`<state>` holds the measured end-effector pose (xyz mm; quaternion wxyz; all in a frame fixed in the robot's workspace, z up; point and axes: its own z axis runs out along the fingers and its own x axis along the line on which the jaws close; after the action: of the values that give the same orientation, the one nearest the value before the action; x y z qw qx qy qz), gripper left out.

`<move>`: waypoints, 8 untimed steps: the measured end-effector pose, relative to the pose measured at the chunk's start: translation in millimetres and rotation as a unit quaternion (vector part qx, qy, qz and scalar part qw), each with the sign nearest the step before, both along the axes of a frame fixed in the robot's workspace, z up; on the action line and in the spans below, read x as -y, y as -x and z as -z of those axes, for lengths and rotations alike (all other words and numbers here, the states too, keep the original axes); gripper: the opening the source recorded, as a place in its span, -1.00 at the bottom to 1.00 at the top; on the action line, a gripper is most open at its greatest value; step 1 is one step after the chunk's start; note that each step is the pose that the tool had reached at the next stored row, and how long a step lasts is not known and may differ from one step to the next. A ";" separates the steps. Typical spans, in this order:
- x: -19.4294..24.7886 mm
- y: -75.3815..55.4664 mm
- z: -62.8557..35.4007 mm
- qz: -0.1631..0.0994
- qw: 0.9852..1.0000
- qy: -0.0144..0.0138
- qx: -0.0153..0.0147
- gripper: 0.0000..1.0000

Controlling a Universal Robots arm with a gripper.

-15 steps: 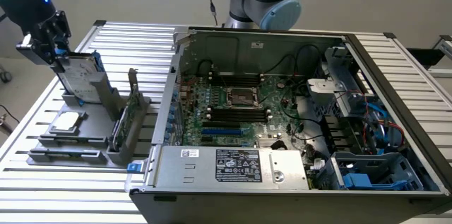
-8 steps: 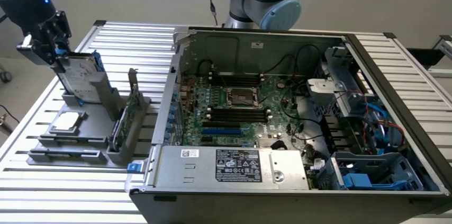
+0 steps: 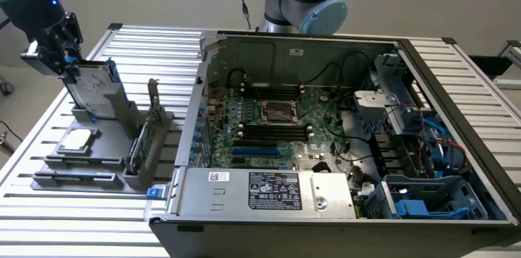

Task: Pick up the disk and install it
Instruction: 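Pick up the disk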

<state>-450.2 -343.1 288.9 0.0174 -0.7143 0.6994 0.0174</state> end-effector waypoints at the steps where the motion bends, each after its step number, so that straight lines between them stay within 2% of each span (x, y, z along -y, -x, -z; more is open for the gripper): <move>1: 0.0 0.0 0.2 0.000 1.000 -0.001 0.000 0.08; 4: 0.0 0.1 0.3 0.000 1.000 -0.002 0.000 0.08; 8: 0.1 0.6 0.4 0.001 1.000 -0.003 -0.001 0.08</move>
<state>-450.8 -343.2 288.5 0.0189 -0.7134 0.7003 0.0197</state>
